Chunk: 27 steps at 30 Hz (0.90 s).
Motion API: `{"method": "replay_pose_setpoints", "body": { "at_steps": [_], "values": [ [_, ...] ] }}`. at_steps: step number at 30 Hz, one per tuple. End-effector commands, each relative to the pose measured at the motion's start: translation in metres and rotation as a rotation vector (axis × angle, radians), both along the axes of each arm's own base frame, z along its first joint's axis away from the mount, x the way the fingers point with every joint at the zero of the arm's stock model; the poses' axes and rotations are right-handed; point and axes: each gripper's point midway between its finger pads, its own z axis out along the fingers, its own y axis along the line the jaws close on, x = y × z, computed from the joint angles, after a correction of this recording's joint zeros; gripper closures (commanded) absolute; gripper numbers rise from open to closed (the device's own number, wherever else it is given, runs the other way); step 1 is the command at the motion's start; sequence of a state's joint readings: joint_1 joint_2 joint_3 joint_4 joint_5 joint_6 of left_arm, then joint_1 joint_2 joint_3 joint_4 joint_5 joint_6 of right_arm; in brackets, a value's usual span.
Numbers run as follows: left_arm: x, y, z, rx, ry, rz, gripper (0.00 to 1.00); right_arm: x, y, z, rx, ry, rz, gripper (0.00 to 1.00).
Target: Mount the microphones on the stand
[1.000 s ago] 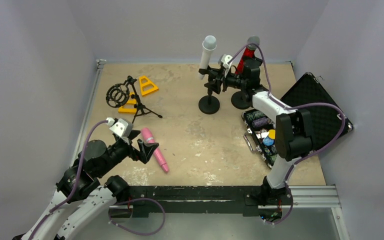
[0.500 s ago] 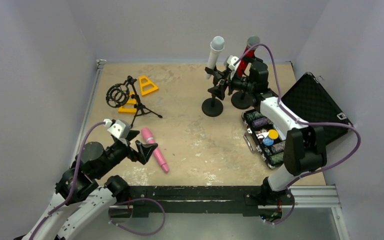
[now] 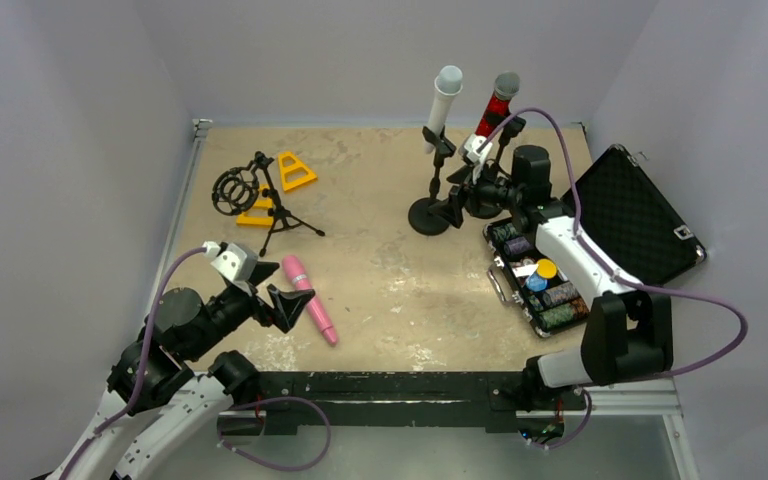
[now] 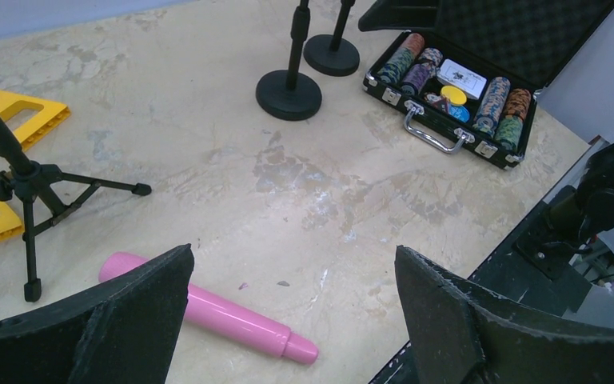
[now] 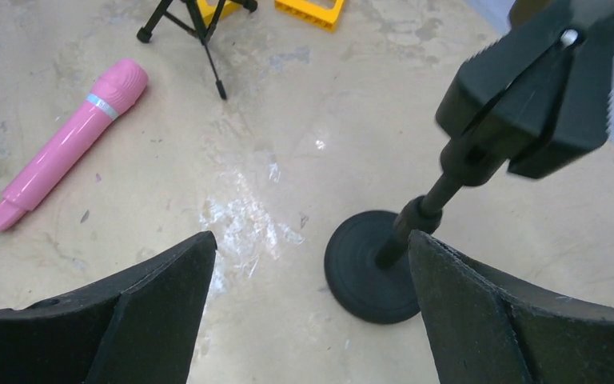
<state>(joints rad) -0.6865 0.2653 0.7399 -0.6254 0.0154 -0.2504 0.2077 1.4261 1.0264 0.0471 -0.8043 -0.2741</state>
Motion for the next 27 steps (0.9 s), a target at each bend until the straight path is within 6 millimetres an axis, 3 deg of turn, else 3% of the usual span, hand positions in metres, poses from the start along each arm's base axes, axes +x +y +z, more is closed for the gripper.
{"method": "replay_pose_setpoints", "body": {
  "at_steps": [1, 10, 17, 27],
  "values": [
    [-0.002, -0.001, 0.010, -0.018, -0.028, -0.015, 0.01, -0.021, -0.009, -0.005, -0.029, 0.026, 0.003, 0.06],
    [-0.001, -0.004, 0.011, -0.016, -0.034, -0.026, 0.01, -0.047, -0.036, -0.011, -0.068, 0.058, -0.030, 0.05],
    [0.001, -0.009, 0.006, -0.015, -0.016, -0.038, 0.01, -0.081, -0.058, -0.007, -0.088, 0.045, -0.043, 0.04],
    [0.016, -0.008, -0.009, 0.006, 0.044, 0.034, 0.01, -0.111, -0.086, 0.020, -0.019, 0.005, -0.108, 0.01]
  ]
}}
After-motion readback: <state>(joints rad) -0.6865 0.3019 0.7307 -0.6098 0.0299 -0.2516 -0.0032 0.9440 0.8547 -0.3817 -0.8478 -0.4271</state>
